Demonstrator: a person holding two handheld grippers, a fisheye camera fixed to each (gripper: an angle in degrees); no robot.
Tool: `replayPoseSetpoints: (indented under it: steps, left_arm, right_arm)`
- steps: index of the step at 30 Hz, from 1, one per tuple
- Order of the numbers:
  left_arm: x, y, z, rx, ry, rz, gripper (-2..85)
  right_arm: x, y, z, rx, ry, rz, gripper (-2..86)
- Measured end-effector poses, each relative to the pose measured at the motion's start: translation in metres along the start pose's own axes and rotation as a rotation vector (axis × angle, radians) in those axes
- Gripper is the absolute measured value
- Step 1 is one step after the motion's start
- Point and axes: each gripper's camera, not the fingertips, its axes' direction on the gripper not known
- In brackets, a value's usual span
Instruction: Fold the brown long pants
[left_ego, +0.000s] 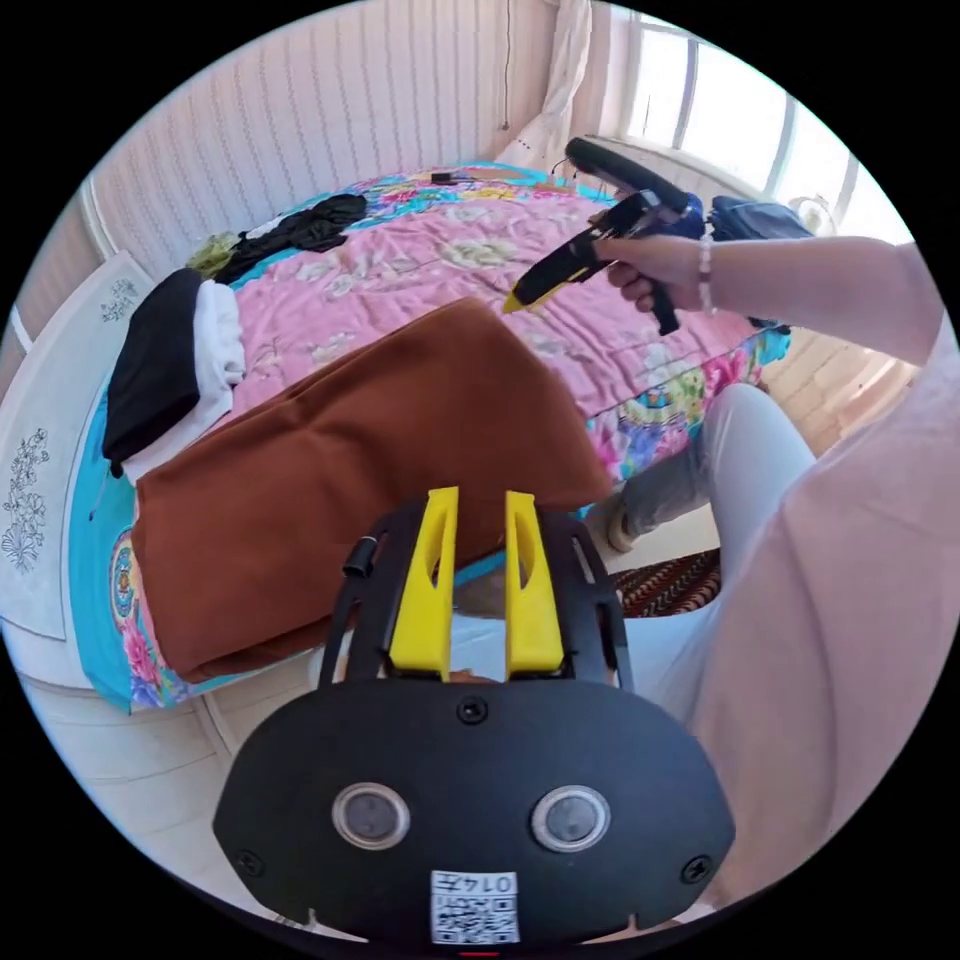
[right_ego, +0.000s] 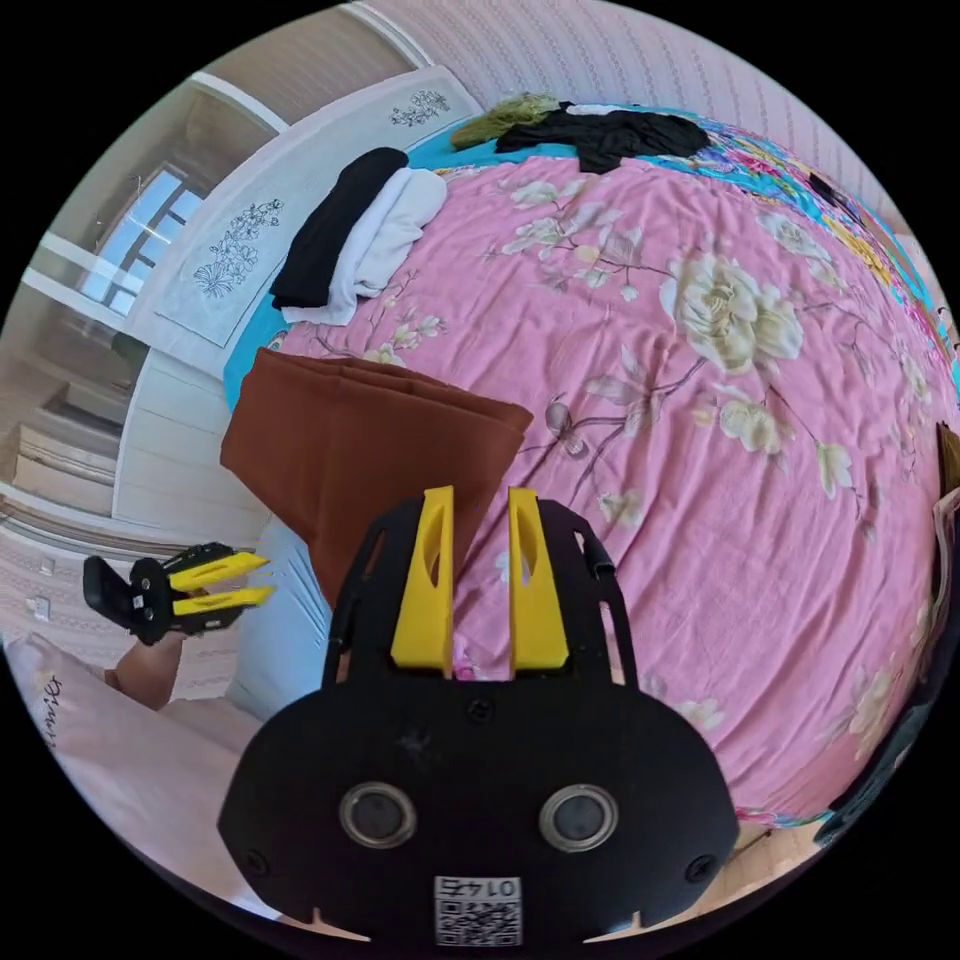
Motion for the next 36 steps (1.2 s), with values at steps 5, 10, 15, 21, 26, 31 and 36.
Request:
replayPoseSetpoints:
  steps: [5,10,15,21,26,31,36]
  left_arm:
    - [0.056,-0.026,0.038,-0.025,0.074,0.009,16.5]
    - [0.095,-0.052,0.101,-0.205,-0.151,0.176,13.4]
    - [0.094,-0.049,0.103,-0.195,-0.144,0.172,4.8]
    - [0.087,-0.052,0.074,-0.165,-0.065,0.163,0.3]
    - [0.101,-0.060,0.028,-0.089,-0.001,0.275,-0.4]
    - [0.122,-0.088,-0.016,0.056,0.166,0.349,-0.2]
    - [0.147,-0.122,-0.018,0.169,0.362,0.419,1.8]
  right_arm:
    - [0.035,0.011,0.019,-0.035,-0.090,0.075,13.3]
    - [0.055,0.016,0.023,-0.091,-0.152,0.118,9.8]
    - [0.064,0.022,0.012,-0.122,-0.142,0.067,4.6]
    - [0.083,0.034,-0.008,-0.107,-0.210,0.002,2.8]
    - [0.117,0.055,-0.045,-0.048,-0.357,-0.009,2.5]
    - [0.143,0.087,-0.099,0.044,-0.333,-0.003,2.4]
    - [0.188,0.134,-0.158,0.126,-0.252,0.126,2.5]
